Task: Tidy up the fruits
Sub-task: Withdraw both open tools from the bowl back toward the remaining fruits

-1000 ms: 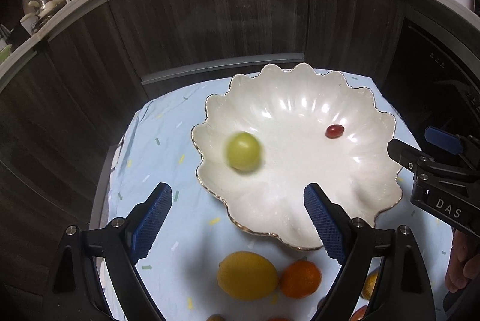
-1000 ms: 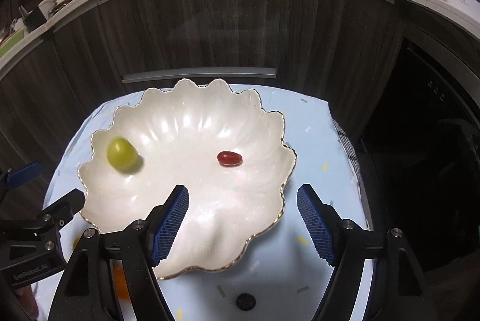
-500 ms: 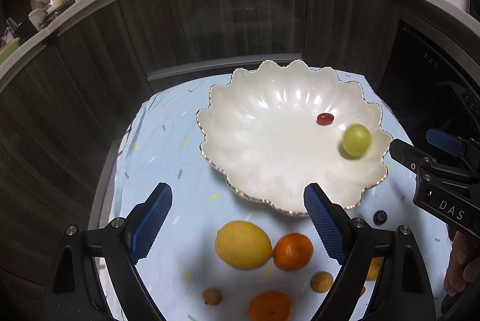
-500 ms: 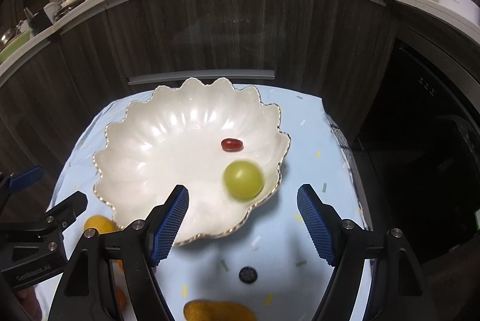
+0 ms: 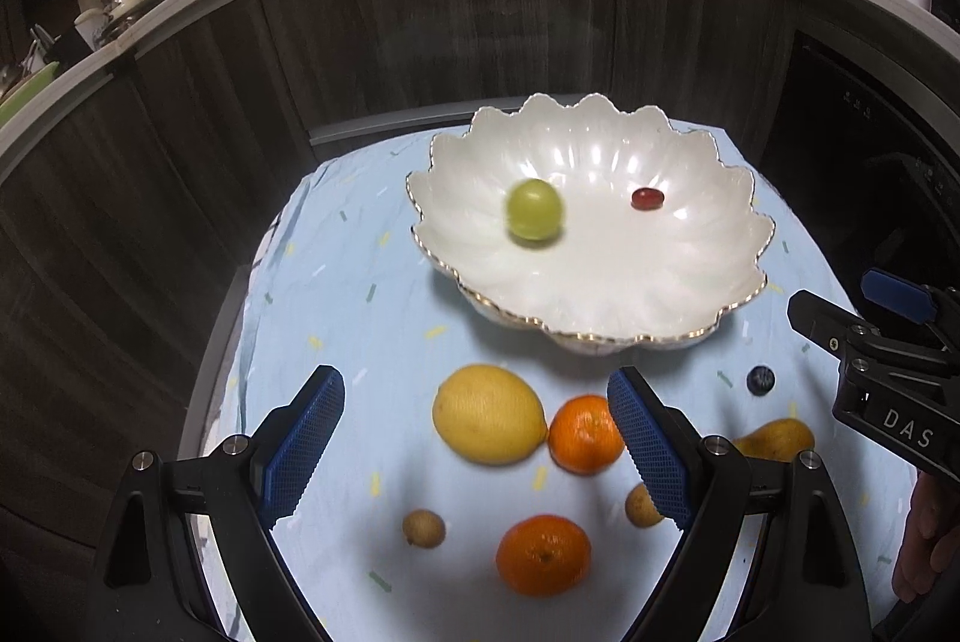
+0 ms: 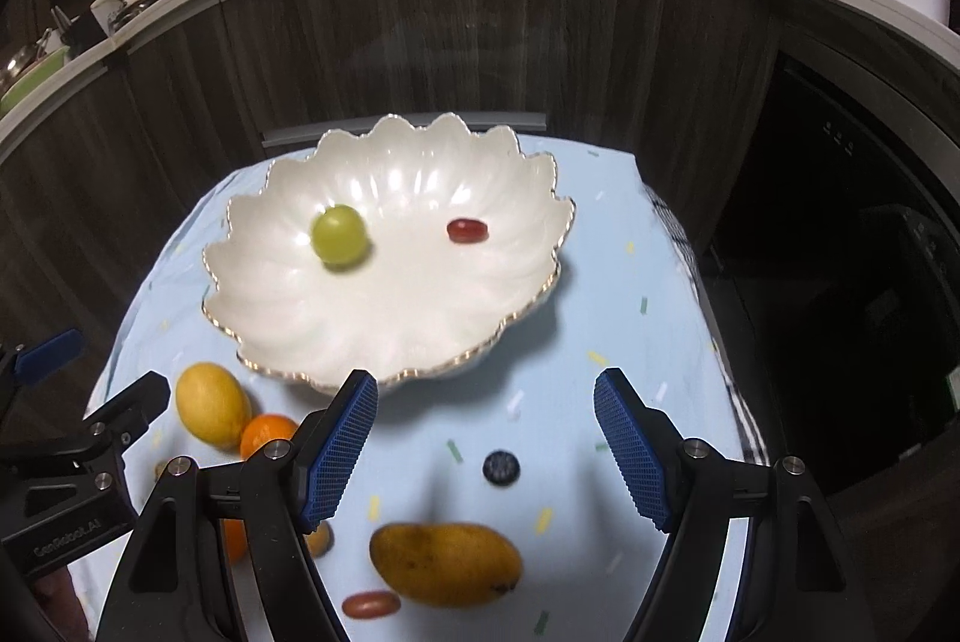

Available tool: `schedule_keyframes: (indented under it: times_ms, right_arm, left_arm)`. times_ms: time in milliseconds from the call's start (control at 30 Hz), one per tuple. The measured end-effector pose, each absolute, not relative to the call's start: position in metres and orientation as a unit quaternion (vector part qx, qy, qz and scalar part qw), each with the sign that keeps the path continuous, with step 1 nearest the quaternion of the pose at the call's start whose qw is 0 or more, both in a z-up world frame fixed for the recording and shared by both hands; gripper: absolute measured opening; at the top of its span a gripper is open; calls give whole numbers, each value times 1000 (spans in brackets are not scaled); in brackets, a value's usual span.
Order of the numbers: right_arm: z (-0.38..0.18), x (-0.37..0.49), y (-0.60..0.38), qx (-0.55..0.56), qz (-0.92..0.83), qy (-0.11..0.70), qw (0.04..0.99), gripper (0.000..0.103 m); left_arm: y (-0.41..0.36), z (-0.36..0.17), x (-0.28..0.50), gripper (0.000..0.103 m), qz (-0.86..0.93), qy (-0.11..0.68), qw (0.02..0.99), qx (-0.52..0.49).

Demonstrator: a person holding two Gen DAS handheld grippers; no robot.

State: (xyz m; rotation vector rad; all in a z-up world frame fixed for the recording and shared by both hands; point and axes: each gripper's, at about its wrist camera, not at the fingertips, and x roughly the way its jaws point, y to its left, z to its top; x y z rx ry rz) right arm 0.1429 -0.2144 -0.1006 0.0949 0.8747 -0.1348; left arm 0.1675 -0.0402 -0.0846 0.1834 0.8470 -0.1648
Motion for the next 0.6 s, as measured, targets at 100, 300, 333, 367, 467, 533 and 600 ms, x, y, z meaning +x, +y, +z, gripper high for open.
schedule_keyframes:
  times_ms: [100,300,333,367,467,533,600]
  right_arm:
    - [-106,138,-214,45,-67,429,900,75]
    - [-114,129,-212,47,-65,438,895,80]
    - [-115,127,-211,47,-66,439,895,81]
    - [-117,126,-211,46,-66,440,894,81]
    - [-121,122,-209,48,-65,446,891,82]
    - [-124,119,-209,49,-64,450,889,82]
    - [-126,118,-208,48,-62,453,888,84]
  left_arm:
    - [-39,-89,163,95,-77,411,904,89]
    - [-36,-96,154,100,-76,412,903,90]
    - [-35,-97,152,100,-76,414,903,90]
    - [-35,-99,151,100,-76,416,902,91]
    - [-33,-103,148,100,-75,419,900,92]
    - [-32,-105,146,100,-74,422,899,91]
    - [-31,-108,145,100,-74,425,897,91]
